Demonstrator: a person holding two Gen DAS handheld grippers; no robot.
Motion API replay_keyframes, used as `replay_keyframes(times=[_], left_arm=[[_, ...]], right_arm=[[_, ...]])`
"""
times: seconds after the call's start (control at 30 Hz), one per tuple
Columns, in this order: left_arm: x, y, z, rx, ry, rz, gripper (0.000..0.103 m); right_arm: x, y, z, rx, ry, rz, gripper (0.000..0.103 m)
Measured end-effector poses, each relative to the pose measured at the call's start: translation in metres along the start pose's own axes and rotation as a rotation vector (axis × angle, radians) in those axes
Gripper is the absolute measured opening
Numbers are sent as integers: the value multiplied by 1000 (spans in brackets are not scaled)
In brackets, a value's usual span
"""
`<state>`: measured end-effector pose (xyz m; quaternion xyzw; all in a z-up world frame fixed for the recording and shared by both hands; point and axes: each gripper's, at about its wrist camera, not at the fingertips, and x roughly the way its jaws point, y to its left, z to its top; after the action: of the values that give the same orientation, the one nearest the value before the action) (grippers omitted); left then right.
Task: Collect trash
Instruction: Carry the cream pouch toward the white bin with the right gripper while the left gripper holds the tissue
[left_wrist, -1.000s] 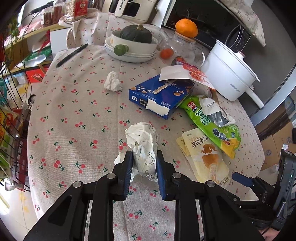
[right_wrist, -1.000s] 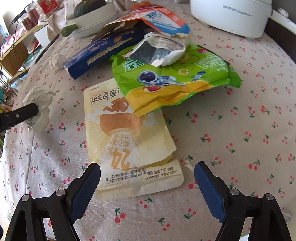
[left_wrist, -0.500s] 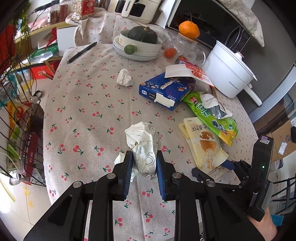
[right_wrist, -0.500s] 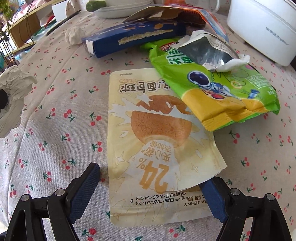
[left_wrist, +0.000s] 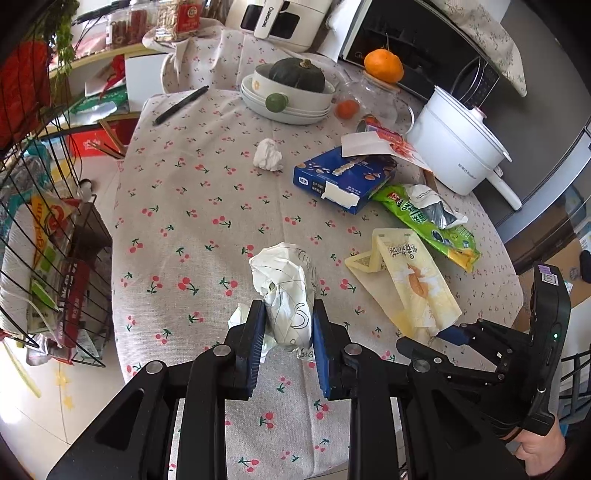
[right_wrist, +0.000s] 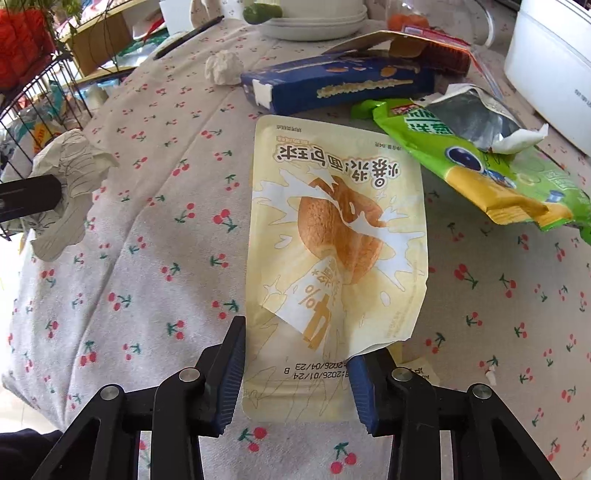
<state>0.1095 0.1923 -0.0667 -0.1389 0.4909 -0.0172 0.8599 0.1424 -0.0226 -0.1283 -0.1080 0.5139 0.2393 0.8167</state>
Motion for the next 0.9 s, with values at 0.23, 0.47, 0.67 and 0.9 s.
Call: replay_keyframes(times=[0.23, 0.47, 0.67, 0.9], left_arm=[[-16, -13, -7, 50, -20, -18, 26], [-28, -38, -16, 114, -37, -42, 26], [-32, -74, -23, 180, -49, -82, 26], [-26, -136, -37, 282, -43, -141, 26]], right_arm=[[-24, 20, -8, -36, -20, 74, 43], [-61, 11, -20, -1, -68, 123, 43], [-104, -24, -34, 57, -139, 95, 43], [-140, -89, -65, 175, -156, 18, 43]])
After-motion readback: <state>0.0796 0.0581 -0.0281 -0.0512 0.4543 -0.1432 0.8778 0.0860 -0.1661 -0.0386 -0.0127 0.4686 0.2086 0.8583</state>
